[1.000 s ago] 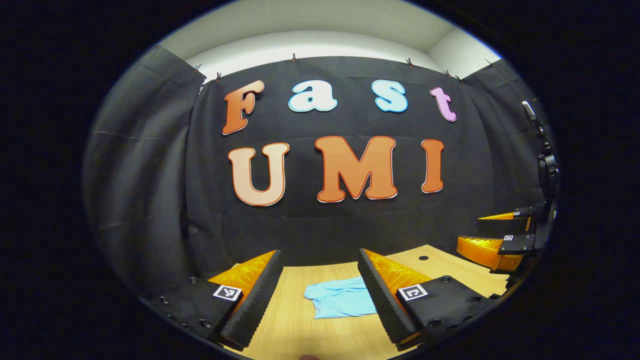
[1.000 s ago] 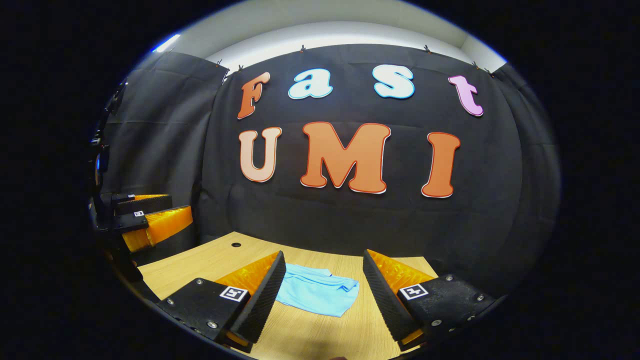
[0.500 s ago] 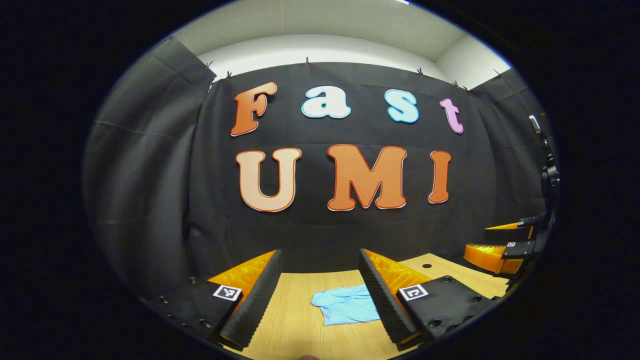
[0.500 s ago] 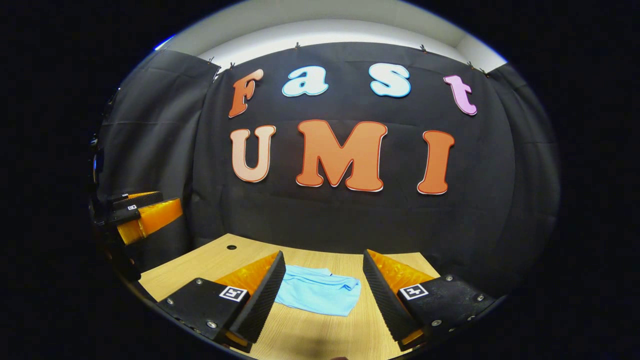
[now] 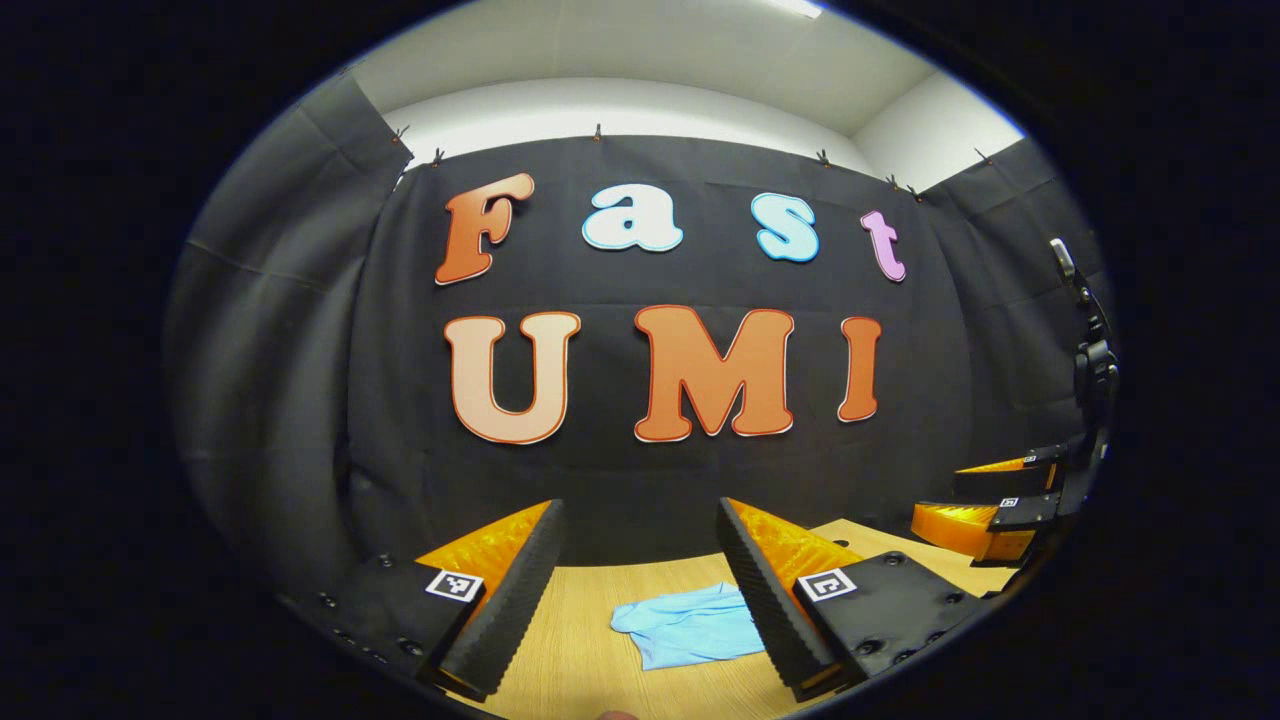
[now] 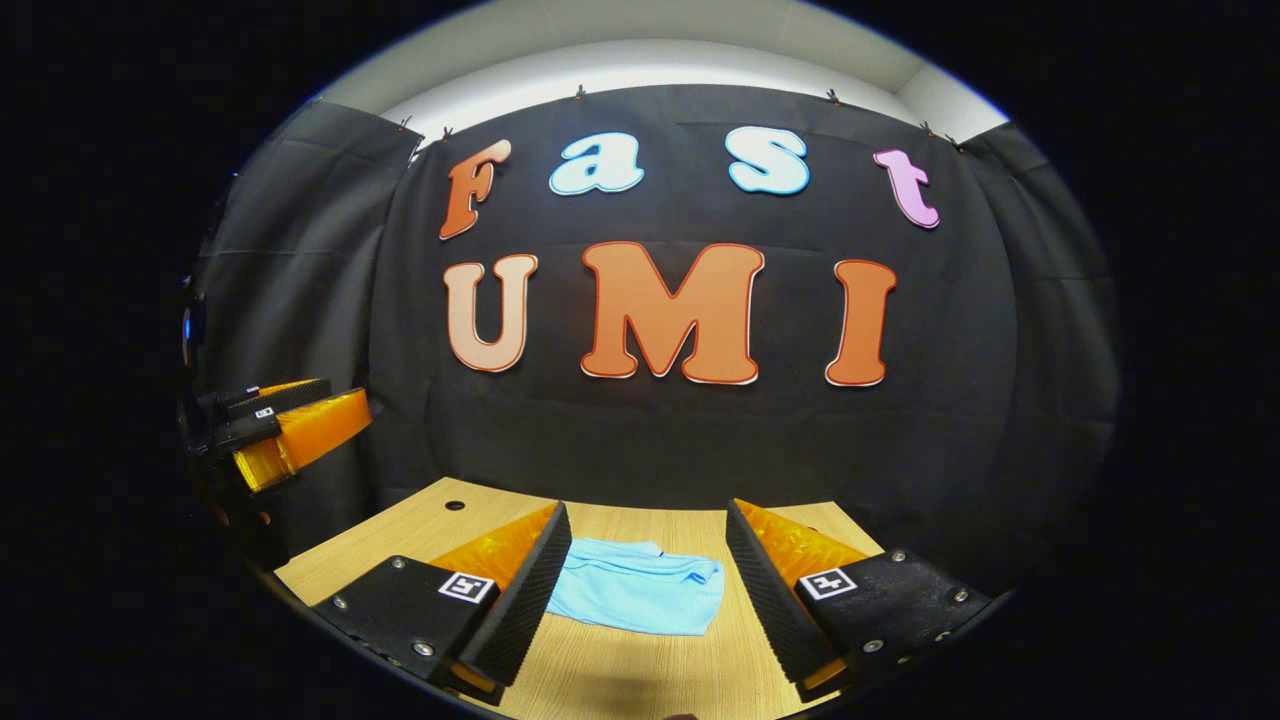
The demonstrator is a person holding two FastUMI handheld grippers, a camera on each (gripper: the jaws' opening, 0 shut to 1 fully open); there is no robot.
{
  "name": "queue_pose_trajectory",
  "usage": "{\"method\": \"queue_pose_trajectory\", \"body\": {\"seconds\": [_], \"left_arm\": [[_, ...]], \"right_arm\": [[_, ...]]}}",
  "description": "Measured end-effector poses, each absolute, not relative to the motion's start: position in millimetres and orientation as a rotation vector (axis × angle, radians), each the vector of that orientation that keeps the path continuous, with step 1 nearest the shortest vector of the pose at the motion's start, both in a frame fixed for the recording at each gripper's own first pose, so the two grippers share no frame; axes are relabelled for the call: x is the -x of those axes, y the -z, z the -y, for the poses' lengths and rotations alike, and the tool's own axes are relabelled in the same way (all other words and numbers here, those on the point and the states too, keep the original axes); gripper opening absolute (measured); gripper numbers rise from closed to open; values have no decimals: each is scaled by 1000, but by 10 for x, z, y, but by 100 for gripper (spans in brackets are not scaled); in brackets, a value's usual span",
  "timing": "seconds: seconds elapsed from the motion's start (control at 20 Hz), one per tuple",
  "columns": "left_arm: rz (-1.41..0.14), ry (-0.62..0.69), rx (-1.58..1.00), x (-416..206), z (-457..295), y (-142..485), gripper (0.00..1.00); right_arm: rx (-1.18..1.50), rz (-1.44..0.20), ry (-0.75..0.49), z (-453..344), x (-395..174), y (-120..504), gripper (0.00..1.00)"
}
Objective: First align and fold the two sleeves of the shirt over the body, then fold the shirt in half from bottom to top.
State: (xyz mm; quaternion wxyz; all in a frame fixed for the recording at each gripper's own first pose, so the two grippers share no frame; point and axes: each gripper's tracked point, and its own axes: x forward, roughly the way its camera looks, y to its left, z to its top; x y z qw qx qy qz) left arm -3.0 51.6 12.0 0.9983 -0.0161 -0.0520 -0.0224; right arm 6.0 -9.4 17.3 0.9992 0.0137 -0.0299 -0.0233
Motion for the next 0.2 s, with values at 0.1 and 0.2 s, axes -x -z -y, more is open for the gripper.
{"method": "queue_pose_trajectory", "body": {"seconds": [0.1,0.2], "left_arm": [[110,56,28,-9,-501,-118,98],[117,70,25,-23,-471,-130,98]], "right_arm": [[-21,64,60,93,-54,-215,95],[-11,73,68,90,-30,-244,95]]}}
